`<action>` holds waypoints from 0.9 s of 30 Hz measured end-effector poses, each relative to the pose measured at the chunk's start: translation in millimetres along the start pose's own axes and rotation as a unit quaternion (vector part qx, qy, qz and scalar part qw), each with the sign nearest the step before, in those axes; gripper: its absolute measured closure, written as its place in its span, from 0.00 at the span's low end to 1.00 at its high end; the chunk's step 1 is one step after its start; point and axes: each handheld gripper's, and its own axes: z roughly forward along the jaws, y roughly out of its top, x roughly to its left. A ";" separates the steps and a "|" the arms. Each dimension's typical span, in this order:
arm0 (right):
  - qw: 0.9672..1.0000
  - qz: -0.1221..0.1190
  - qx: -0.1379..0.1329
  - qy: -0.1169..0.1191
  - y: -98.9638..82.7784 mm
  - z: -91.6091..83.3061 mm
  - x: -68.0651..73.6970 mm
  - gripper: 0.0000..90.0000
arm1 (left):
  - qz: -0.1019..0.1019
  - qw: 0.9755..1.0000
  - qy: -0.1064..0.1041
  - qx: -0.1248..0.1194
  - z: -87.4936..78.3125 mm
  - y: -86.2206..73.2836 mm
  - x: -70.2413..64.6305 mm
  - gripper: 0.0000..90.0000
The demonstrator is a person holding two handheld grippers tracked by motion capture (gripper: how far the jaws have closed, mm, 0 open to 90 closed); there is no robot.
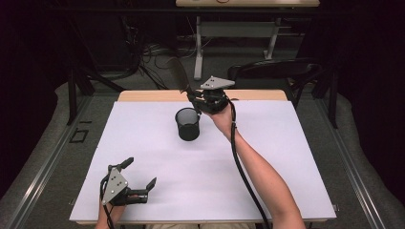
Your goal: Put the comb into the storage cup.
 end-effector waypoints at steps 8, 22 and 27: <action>1.000 0.001 -0.005 0.006 -0.5 4.1 2.6 0.81 | 0.000 1.000 0.000 0.002 0.8 -0.2 -0.4 0.00; 1.000 0.012 -0.020 0.007 -3.2 11.0 5.1 0.81 | 0.002 1.000 0.002 0.001 0.2 0.1 -0.2 0.00; 1.000 0.014 -0.024 0.009 -4.6 14.0 6.2 0.81 | -0.001 1.000 0.002 0.002 0.7 -0.2 -0.2 0.00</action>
